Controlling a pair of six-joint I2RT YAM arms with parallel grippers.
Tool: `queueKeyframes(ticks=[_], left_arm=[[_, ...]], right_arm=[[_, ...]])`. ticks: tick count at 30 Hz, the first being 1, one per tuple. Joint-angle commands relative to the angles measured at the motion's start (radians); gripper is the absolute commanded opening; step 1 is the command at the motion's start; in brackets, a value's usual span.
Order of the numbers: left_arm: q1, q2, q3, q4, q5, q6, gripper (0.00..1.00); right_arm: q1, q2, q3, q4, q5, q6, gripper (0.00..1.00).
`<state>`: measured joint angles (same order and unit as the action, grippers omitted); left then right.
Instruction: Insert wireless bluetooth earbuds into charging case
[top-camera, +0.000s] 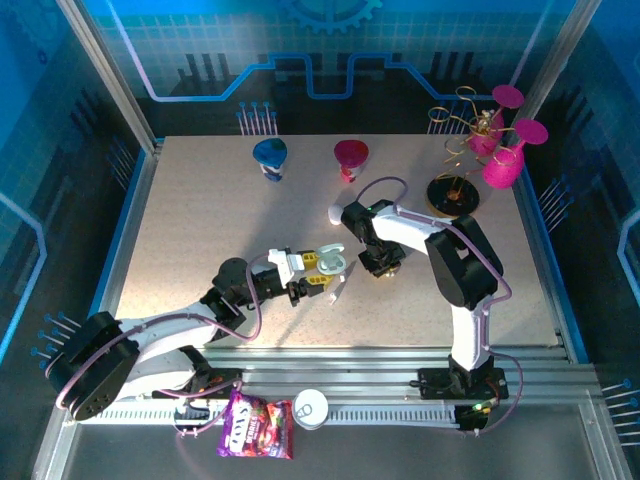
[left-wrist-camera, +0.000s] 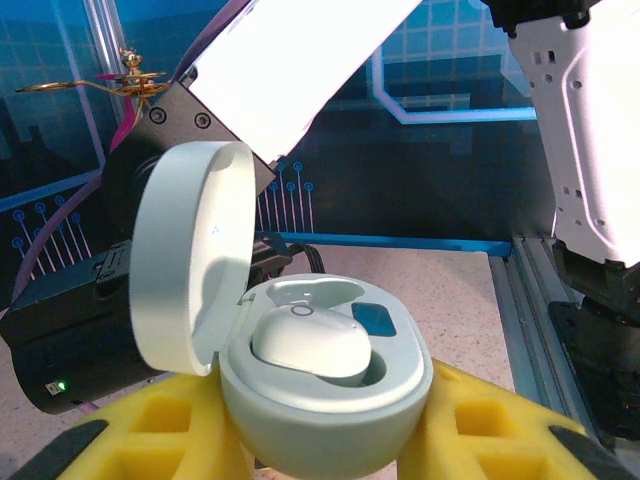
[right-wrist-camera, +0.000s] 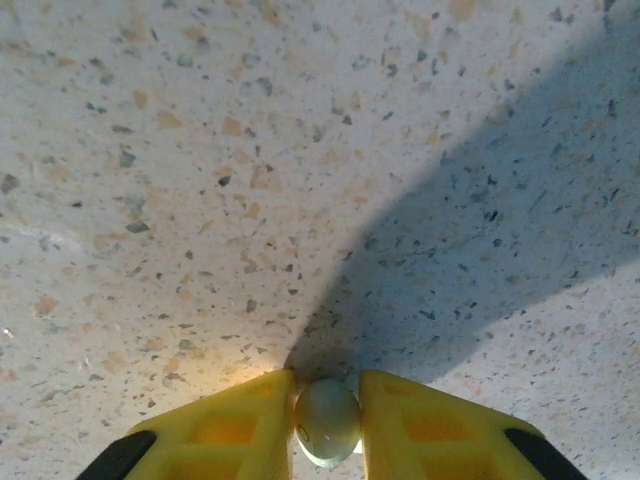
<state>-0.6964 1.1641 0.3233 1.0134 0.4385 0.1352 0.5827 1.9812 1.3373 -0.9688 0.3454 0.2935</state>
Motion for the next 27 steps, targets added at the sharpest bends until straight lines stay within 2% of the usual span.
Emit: queueKeyframes(ticks=[1, 8, 14, 19, 23, 27], left_arm=[[0.004, 0.002, 0.001, 0.007, -0.003, 0.023, 0.27], [0.004, -0.001, -0.001, 0.001, -0.005, 0.024, 0.27], [0.006, 0.014, -0.003, 0.007, -0.021, 0.015, 0.27], [0.022, 0.046, -0.012, 0.073, -0.014, -0.033, 0.27], [0.039, 0.086, -0.001, 0.123, 0.012, -0.092, 0.27], [0.044, 0.12, 0.017, 0.153, 0.039, -0.114, 0.26]], right_arm=[[0.009, 0.018, 0.018, -0.028, 0.035, -0.004, 0.21], [0.004, -0.017, 0.004, -0.023, 0.036, -0.004, 0.16], [-0.036, -0.208, -0.077, 0.056, -0.103, -0.001, 0.16], [-0.099, -0.45, -0.171, 0.129, -0.302, -0.009, 0.14], [-0.13, -0.631, -0.215, 0.179, -0.544, -0.03, 0.15], [-0.131, -0.744, -0.225, 0.223, -0.769, -0.04, 0.16]])
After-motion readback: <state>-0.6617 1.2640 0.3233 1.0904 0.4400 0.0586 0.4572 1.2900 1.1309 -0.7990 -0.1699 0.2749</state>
